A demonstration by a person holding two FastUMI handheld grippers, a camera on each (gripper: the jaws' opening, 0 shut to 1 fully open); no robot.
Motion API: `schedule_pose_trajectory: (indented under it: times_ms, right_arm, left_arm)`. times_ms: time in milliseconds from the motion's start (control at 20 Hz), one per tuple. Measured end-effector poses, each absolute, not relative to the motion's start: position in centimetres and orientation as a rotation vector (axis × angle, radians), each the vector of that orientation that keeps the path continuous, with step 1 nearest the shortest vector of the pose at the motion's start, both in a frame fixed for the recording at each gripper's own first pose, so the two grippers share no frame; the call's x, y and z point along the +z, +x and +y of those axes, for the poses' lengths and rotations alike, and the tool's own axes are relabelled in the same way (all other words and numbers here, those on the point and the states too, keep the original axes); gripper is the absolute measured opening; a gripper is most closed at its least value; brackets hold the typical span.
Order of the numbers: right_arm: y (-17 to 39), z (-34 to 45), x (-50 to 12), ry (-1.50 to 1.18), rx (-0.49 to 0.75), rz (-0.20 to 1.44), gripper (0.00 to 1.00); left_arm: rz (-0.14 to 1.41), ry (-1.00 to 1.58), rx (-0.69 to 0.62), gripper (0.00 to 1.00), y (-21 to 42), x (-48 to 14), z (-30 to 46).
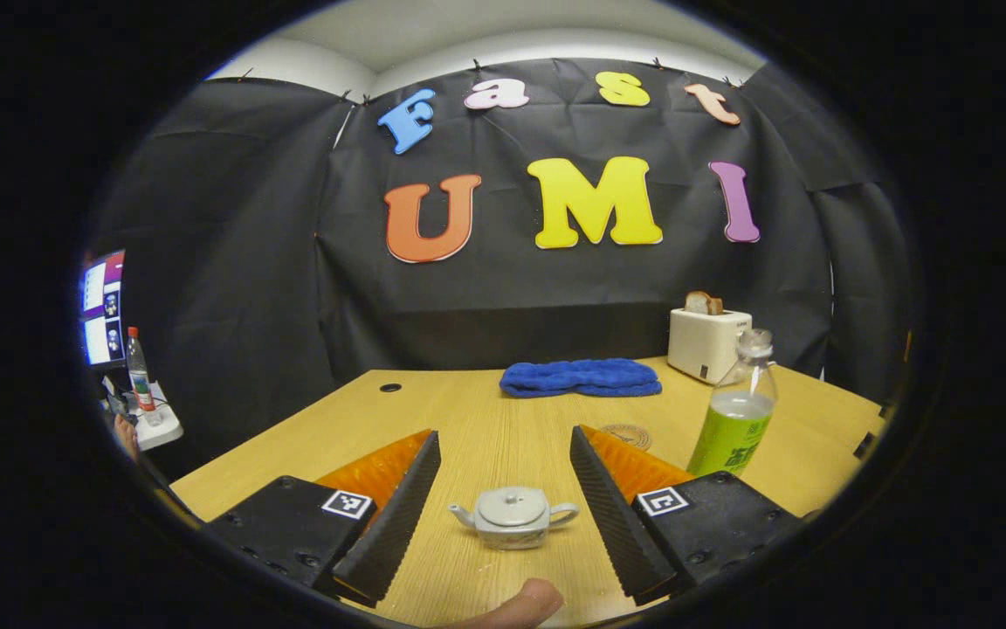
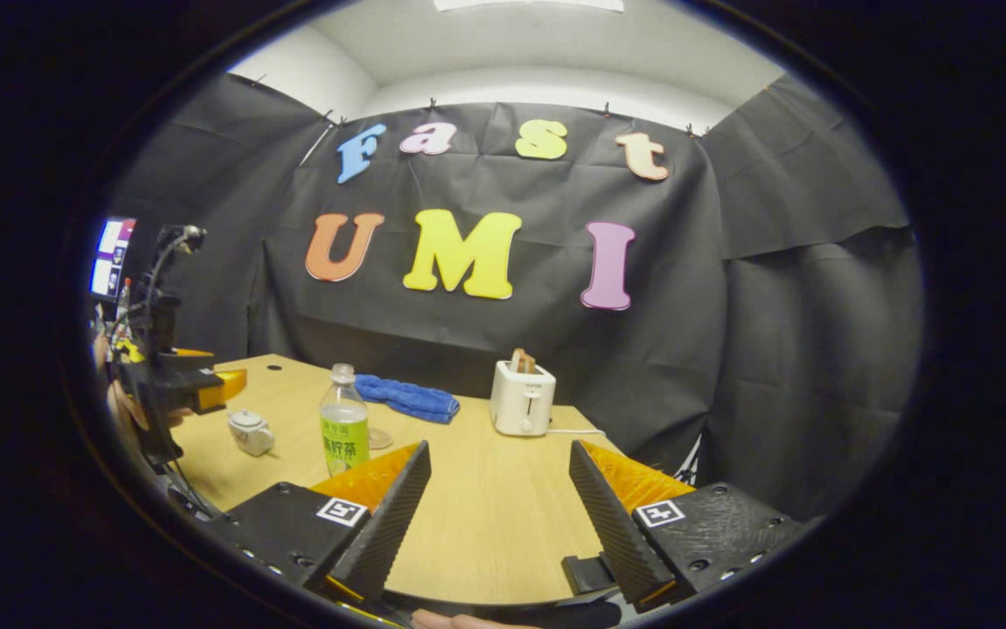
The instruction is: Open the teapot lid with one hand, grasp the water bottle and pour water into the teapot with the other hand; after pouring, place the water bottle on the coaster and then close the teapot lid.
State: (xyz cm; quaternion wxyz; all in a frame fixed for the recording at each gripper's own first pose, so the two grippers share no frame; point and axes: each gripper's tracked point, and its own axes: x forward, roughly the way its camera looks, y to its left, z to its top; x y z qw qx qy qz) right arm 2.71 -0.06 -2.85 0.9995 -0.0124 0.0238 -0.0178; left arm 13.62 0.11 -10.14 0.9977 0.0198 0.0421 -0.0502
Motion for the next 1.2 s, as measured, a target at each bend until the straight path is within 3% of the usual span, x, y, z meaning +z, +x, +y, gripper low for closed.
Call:
schedule_pose_trajectory:
  times_ms: [250,550,850,950,1000,1150,1200]
  right_arm:
    - [3.5,1.6,-4.2,-0.047,-0.009,0.071,0.96]
    - [4.2,3.6,-6.0,-0.074,0.012,0.111,0.96]
    - [4.3,4.7,-6.8,-0.094,0.028,0.121,0.96]
    - [4.4,5.0,-7.2,-0.097,0.031,0.127,0.95]
    - [4.5,5.1,-7.5,-0.098,0.033,0.131,0.95]
    - [4.6,5.8,-7.9,-0.101,0.045,0.137,0.96]
    - [4.7,6.1,-8.0,-0.095,0.053,0.137,0.96]
  left_arm:
    - [0.113,0.008,-0.100,0.83,16.7,-13.8,0.8]
    - [0.129,-0.009,-0.154,0.48,17.3,-14.7,-0.2]
    - [0.150,-0.002,-0.165,0.45,17.8,-15.4,-0.8]
    - [0.148,-0.018,-0.159,0.37,18.0,-15.4,-0.6]
    - [0.145,-0.019,-0.163,0.27,17.9,-15.3,-0.8]
    - [0.142,0.005,-0.170,0.16,17.8,-15.1,-1.2]
    - [0.148,0.009,-0.168,0.07,17.8,-15.1,-1.1]
